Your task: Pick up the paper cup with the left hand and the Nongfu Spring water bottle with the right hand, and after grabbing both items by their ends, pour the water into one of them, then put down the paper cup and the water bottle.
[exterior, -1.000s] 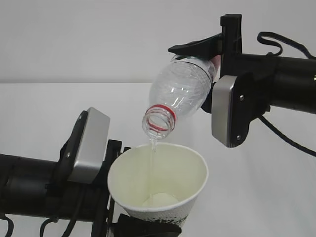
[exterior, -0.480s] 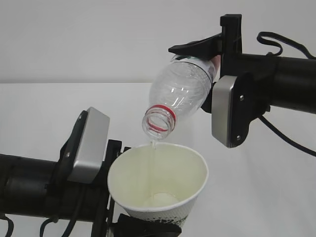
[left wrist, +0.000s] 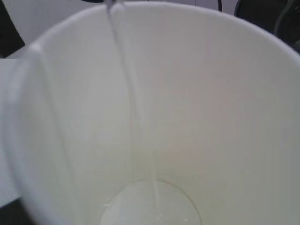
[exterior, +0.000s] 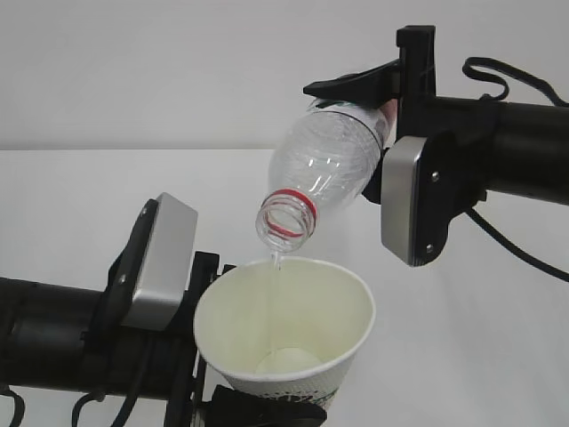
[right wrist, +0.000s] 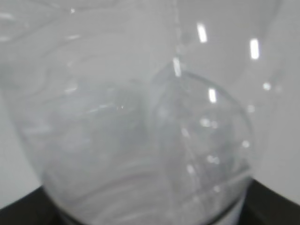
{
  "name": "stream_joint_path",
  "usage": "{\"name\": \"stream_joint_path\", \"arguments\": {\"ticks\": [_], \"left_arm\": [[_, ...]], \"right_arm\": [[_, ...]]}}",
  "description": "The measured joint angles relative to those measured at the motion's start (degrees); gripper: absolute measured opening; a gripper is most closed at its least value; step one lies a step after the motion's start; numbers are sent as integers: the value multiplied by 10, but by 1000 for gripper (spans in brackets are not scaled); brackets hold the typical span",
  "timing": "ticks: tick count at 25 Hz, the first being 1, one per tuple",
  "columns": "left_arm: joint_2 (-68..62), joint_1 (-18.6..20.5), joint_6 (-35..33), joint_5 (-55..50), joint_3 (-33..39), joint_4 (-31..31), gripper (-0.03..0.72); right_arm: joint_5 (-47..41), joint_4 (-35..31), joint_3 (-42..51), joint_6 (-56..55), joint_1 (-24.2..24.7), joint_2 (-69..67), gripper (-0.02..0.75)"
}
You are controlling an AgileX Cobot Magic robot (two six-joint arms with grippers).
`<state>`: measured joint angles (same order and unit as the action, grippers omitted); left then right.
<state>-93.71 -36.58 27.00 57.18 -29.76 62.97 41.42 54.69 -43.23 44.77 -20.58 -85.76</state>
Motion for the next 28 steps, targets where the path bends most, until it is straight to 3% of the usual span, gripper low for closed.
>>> {"name": "stream_joint_path", "arguments": {"ticks": [28], "left_arm": [[0, 0, 0, -12, 0, 0, 545]], "right_arm": [[0, -1, 0, 11, 0, 0, 475]]}}
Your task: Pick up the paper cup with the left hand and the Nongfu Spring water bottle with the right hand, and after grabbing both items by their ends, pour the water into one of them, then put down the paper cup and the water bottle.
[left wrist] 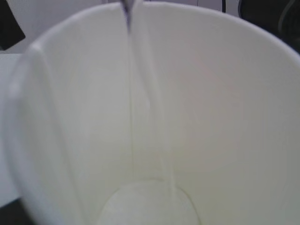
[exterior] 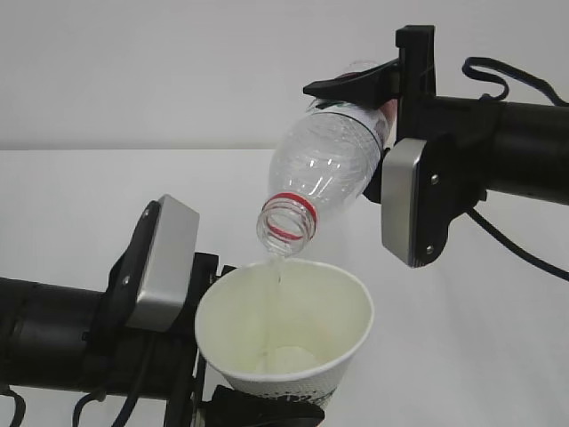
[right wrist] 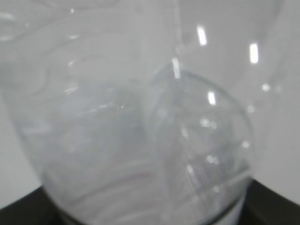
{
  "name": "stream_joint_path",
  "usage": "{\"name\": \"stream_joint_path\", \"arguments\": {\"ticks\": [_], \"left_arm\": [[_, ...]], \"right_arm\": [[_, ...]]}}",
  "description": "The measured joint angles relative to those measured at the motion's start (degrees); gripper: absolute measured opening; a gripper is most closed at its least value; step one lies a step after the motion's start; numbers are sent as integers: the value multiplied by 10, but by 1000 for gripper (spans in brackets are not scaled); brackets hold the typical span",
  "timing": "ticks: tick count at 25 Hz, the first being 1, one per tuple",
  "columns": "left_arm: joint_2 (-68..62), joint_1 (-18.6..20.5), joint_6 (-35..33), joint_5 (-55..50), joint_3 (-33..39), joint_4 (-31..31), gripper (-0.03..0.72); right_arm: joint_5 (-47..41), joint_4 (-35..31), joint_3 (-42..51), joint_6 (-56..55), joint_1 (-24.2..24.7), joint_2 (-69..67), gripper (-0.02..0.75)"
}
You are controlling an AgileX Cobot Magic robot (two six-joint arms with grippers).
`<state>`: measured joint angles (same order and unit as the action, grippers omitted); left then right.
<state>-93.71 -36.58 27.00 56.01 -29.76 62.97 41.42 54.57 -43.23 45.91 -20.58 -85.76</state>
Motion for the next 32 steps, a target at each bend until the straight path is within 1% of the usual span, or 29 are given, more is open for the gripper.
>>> {"name": "stream_joint_path", "arguments": {"ticks": [32], "left_arm": [[0, 0, 1, 0, 0, 0, 545]], "right_arm": [[0, -3, 0, 12, 0, 0, 475]]}}
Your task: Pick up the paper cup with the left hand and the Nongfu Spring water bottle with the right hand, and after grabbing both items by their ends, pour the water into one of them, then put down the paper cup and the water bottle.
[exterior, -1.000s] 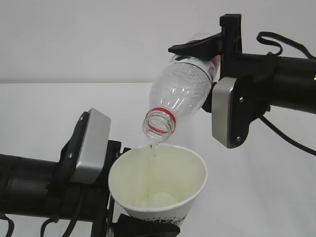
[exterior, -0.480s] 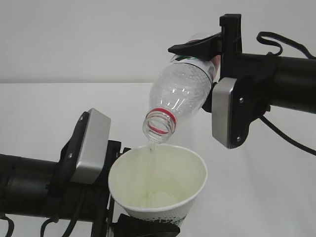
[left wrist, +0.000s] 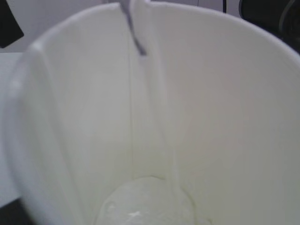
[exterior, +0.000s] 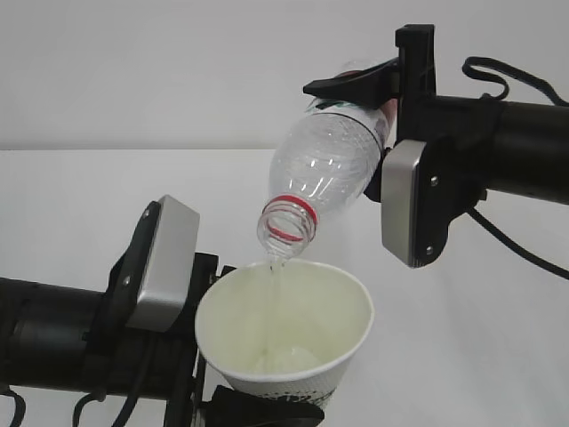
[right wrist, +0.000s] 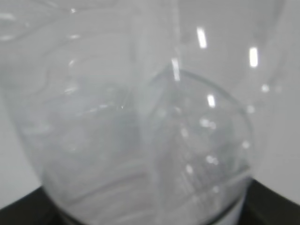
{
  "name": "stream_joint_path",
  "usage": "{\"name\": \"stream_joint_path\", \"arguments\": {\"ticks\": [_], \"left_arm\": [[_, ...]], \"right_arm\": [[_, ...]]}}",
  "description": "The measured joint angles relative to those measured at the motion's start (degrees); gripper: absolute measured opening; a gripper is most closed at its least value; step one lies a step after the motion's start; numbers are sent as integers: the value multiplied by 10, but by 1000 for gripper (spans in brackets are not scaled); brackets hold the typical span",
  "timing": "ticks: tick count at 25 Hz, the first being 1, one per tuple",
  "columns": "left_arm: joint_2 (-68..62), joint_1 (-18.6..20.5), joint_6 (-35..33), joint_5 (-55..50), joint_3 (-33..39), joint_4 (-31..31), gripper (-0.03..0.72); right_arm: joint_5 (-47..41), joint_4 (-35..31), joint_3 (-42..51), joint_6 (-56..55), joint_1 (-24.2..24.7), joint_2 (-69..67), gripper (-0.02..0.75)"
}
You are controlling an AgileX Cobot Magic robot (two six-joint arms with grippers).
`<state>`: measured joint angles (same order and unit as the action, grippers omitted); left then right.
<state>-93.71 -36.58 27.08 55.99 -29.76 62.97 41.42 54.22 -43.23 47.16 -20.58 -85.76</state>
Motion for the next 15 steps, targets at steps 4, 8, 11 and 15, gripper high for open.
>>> {"name": "stream_joint_path", "arguments": {"ticks": [4, 8, 11, 15], "left_arm": [[0, 0, 0, 0, 0, 0, 545], [0, 0, 0, 0, 0, 0, 545], [0, 0, 0, 0, 0, 0, 545], [0, 0, 0, -1, 0, 0, 545]], "right_arm": [[0, -1, 0, 1, 0, 0, 475], [0, -2, 0, 2, 0, 0, 474], [0, -2, 0, 11, 0, 0, 474], [0, -2, 0, 15, 0, 0, 474]]}}
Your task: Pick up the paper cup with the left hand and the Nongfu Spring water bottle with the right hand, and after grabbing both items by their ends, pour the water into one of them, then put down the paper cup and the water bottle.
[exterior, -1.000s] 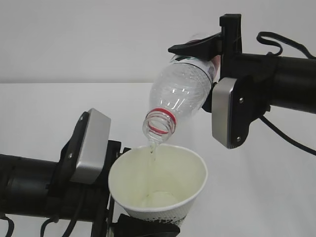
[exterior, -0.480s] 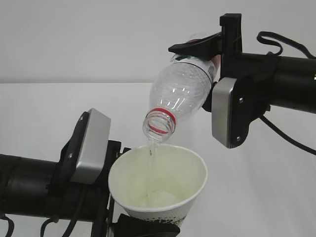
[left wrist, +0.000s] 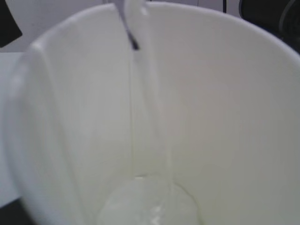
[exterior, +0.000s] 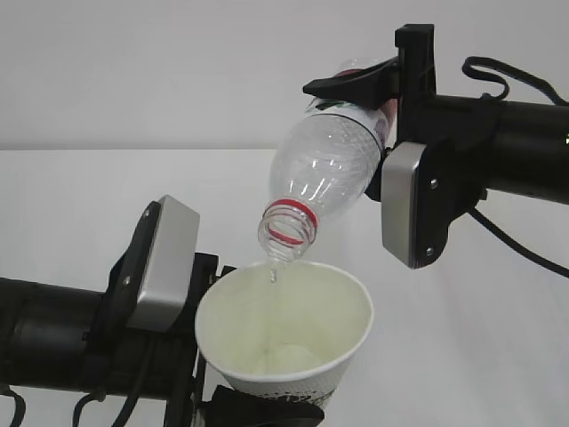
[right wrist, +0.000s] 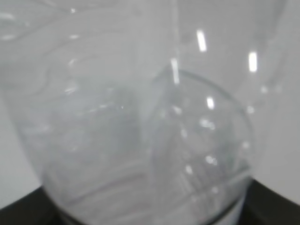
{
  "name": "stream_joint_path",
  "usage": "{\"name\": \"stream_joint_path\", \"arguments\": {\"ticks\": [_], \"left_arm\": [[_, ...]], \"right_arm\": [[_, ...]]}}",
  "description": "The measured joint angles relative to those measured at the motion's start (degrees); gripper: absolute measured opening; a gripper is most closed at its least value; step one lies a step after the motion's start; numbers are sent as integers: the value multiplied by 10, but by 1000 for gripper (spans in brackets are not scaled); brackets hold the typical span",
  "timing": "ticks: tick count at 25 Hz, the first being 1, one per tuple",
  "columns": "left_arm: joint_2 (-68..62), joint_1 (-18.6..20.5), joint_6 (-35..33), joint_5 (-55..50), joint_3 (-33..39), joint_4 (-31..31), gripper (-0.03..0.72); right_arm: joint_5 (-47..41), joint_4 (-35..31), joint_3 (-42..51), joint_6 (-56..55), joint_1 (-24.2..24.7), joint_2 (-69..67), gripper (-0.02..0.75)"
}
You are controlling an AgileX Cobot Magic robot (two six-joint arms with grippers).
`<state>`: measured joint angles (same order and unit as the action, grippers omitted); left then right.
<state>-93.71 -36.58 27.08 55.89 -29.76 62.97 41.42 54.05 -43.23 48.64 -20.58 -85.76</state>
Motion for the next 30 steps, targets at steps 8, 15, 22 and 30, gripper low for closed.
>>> {"name": "stream_joint_path", "arguments": {"ticks": [8, 15, 22, 30], "left_arm": [[0, 0, 0, 0, 0, 0, 545], [0, 0, 0, 0, 0, 0, 545], [0, 0, 0, 0, 0, 0, 545], [0, 0, 0, -1, 0, 0, 545]], "right_arm": [[0, -1, 0, 3, 0, 0, 474], [0, -1, 0, 7, 0, 0, 474], [0, -3, 0, 12, 0, 0, 474], [0, -8, 0, 13, 0, 0, 474]]}}
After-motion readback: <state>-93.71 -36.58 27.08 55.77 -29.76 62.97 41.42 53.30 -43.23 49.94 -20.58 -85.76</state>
